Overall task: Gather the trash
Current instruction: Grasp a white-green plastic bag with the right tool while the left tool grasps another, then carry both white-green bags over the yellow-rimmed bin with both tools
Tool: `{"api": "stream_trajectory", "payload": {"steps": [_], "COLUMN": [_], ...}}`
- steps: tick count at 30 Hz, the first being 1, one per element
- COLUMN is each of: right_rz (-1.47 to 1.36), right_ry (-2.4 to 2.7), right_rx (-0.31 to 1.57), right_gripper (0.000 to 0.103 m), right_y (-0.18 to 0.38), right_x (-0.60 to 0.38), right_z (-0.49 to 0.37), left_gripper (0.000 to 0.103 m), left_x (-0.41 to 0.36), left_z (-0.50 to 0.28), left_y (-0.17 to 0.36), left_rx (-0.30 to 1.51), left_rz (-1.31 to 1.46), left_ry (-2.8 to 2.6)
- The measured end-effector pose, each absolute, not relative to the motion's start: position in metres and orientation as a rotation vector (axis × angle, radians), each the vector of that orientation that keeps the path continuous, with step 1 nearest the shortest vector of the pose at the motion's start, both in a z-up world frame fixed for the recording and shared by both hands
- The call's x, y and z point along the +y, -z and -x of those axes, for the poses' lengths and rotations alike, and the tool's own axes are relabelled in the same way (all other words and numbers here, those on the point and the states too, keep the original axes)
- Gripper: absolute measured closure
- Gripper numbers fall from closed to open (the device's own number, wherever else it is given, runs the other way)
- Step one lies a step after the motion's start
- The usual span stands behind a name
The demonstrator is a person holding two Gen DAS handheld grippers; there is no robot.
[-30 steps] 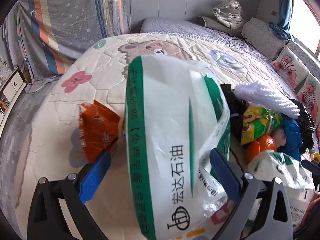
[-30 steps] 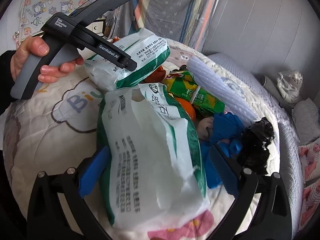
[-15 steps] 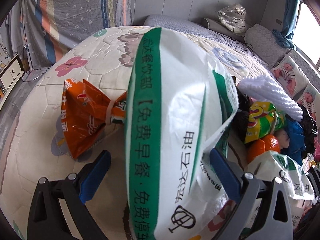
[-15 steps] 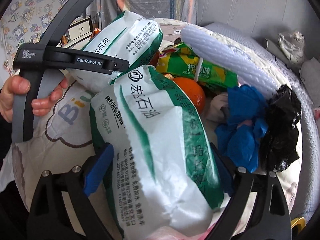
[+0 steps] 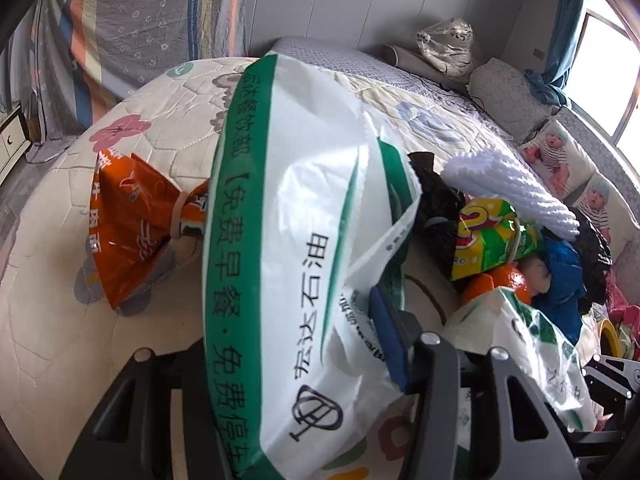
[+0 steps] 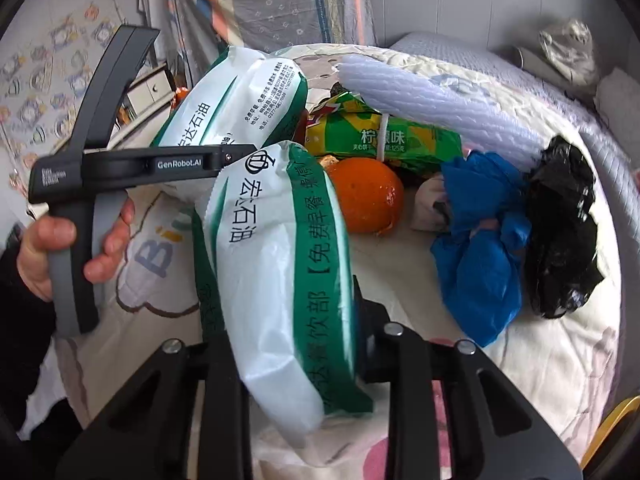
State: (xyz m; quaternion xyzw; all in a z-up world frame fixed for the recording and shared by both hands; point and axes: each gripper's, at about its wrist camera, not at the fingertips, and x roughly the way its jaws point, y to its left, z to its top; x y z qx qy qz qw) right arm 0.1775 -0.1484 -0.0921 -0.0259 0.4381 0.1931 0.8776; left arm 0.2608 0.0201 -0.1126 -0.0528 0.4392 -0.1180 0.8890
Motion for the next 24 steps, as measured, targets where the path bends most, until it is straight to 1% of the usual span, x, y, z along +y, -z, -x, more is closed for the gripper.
{"api": "stream_trajectory", "payload": {"steps": [1, 3, 6, 9, 14, 24], "right_rz": [0.039, 0.005, -0.027, -0.038, -0.064, -0.096], "right_ry": [-0.402, -0.405, -0.411, -0.408, -0.393, -0.321], "right_rx": [0.911, 0.905, 0.892, 0.875, 0.848, 0.781], "right_gripper": [0.082, 0.085, 0.088, 0.090, 0.090, 0.090], "right_y": [0.092, 0.091, 0.086, 0.083, 0.080, 0.062], "right_x": [-0.150, -0.152, -0.156, -0.157, -0.166, -0.190], "right_z": [-0.178, -0.177, -0.176, -0.174, -0.173, -0.154], "left_gripper": [0.060, 0.069, 0.077, 0.081, 0.085, 0.086], "left_x": [0.021, 0.024, 0.029, 0.032, 0.035, 0.039], "left_z": [-0.260, -0.259, -0.257, -0.253, -0.241, -0.222], "left_y": [0.112, 0.111, 0.108, 0.105, 0.099, 0.085], "left_rx": [0.912, 0.909, 0.900, 0.888, 0.860, 0.796], "left_rz": [0.120, 0.145, 0.171, 0.179, 0.183, 0.177], "left_ry": [0.251, 0.268, 0.285, 0.289, 0.301, 0.312]}}
